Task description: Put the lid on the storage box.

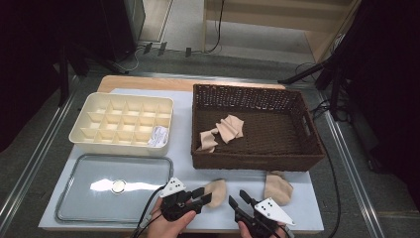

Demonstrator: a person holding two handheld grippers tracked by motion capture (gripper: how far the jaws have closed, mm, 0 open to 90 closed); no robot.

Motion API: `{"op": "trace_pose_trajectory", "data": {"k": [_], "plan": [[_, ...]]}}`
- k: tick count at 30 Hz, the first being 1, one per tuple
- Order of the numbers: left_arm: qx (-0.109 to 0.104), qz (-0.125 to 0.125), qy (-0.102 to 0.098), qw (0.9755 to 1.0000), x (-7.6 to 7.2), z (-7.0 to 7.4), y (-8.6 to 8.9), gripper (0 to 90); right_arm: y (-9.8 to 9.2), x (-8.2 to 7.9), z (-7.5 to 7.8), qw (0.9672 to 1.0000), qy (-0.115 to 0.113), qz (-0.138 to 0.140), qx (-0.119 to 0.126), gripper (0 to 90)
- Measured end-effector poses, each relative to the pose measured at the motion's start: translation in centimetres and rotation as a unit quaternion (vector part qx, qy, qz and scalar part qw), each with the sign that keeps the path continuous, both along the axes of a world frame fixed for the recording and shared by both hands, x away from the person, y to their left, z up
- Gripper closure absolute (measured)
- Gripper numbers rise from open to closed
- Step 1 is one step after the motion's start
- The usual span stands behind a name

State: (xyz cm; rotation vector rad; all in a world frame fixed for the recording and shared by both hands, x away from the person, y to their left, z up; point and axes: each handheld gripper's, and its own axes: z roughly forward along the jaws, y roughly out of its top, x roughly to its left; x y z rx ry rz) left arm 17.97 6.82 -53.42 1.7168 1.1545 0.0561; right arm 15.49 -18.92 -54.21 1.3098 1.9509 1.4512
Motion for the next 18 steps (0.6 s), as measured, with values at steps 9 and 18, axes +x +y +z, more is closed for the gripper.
{"op": "trace_pose_trajectory", "data": {"k": [9,18], "plan": [[0.031,-0.025,-0.04,0.9984,-0.8,0.7,-0.3,72.0,-0.1,0.2,-0.3,0.9991,0.042,0.006,0.006,74.6],[0.114,-0.057,-0.087,0.988,-1.6,0.4,-2.9,79.0,0.5,0.2,-0.7,0.9981,0.059,0.019,-0.003,79.6]]}}
